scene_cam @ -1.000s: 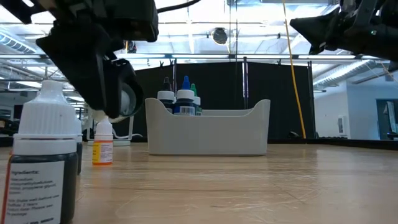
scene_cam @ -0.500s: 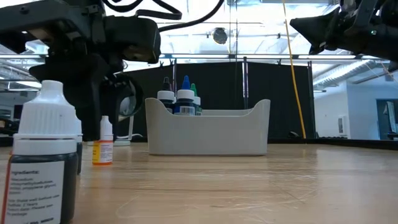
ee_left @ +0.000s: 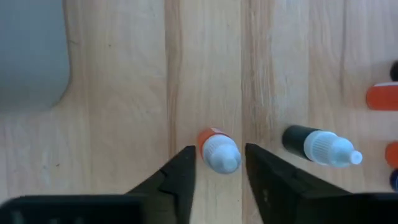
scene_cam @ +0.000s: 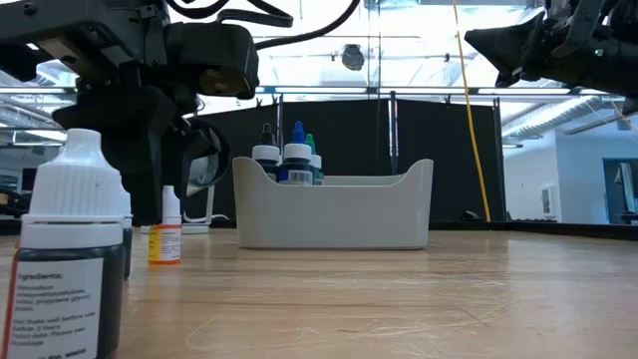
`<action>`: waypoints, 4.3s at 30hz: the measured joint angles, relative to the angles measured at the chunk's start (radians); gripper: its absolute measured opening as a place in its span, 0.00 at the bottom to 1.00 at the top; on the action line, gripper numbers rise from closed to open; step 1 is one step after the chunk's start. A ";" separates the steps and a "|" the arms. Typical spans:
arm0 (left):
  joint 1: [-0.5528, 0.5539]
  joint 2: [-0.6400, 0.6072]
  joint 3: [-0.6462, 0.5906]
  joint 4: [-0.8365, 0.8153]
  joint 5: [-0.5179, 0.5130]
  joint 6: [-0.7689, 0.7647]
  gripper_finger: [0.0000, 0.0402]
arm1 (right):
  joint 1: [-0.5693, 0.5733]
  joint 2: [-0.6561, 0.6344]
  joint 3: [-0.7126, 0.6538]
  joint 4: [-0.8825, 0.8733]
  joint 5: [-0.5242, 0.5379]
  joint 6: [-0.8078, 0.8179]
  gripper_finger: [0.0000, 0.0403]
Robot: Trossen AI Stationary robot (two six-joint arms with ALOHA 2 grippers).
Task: Pick & Place food coloring
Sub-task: Put the small orange food coloring bottle into the gray bin
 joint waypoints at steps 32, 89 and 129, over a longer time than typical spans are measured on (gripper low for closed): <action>-0.037 -0.006 0.431 -0.448 -0.080 0.215 0.10 | 0.000 0.000 0.000 -0.075 0.000 0.061 0.00; -0.428 -0.006 -0.091 -0.042 -0.602 -0.124 0.17 | 0.440 0.550 1.173 -2.426 0.006 0.657 0.00; -0.502 -0.006 -0.120 0.069 -0.683 -0.169 0.17 | 1.115 1.053 1.081 -1.835 -0.508 1.344 0.36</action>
